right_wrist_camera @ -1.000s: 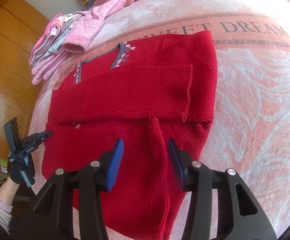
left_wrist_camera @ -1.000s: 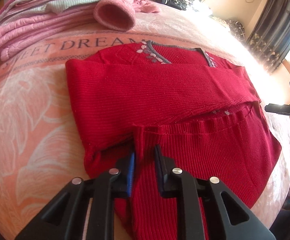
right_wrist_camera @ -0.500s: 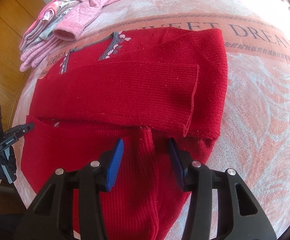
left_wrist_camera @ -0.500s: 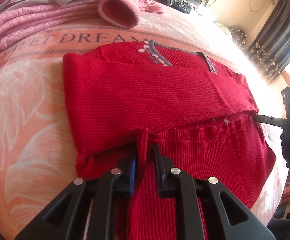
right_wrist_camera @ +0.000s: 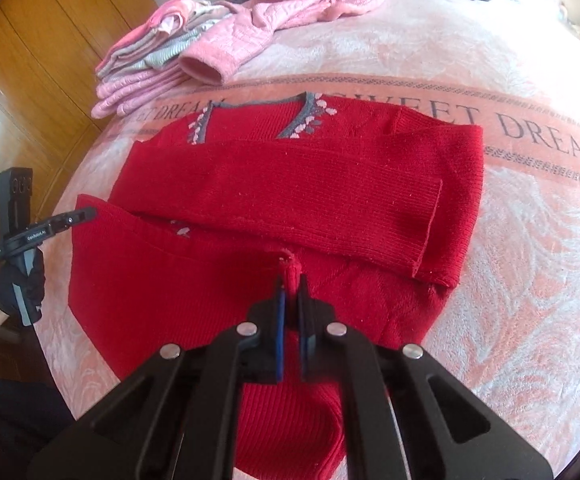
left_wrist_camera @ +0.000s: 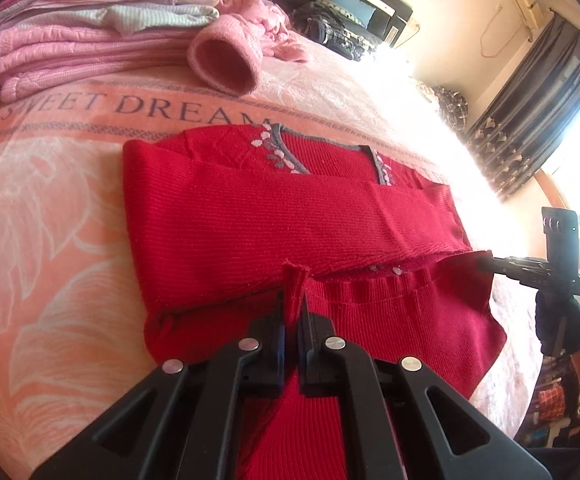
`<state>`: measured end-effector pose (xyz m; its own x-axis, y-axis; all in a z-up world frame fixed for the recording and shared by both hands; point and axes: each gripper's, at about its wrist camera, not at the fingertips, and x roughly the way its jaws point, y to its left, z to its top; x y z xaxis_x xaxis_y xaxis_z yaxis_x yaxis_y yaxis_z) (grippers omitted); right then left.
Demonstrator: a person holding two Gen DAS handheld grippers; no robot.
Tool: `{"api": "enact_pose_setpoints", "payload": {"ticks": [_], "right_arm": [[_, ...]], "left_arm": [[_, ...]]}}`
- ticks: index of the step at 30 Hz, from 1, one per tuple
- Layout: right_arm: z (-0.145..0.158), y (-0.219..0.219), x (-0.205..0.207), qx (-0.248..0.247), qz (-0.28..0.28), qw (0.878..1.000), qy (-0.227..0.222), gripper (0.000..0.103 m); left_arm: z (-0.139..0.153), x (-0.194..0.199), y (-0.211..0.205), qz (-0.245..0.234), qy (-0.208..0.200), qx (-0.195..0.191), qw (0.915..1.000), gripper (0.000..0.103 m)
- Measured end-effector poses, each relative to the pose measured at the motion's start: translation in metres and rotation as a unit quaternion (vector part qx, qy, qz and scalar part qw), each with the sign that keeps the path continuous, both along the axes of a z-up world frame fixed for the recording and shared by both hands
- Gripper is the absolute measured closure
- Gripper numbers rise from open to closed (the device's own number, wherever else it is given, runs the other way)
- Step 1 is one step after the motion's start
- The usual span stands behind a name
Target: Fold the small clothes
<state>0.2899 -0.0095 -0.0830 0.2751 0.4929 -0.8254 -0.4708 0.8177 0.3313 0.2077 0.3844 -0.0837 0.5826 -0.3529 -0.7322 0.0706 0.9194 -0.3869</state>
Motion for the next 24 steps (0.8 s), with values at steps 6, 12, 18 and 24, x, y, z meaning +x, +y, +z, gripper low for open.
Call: {"api": "enact_pose_setpoints", "payload": {"ticks": [6, 12, 18, 24], "right_arm": [[0.04, -0.026, 0.003, 0.073, -0.031, 0.997, -0.02, 0.1], [0.073, -0.04, 0.025, 0.097, -0.071, 0.991, -0.051, 0.1], [0.087, -0.035, 0.078, 0.087, -0.113, 0.988, -0.064, 0.1], [0.057, -0.014, 0.145, 0.049, -0.151, 0.986, -0.053, 0.1]], "left_arm": [[0.034, -0.003, 0.007, 0.015, -0.044, -0.025, 0.9986, 0.1], [0.074, 0.02, 0.023, 0.053, -0.096, -0.044, 0.993, 0.1], [0.087, 0.071, 0.033, 0.087, -0.118, -0.029, 0.9887, 0.099], [0.051, 0.132, 0.035, 0.101, -0.089, 0.014, 0.9908, 0.099]]}}
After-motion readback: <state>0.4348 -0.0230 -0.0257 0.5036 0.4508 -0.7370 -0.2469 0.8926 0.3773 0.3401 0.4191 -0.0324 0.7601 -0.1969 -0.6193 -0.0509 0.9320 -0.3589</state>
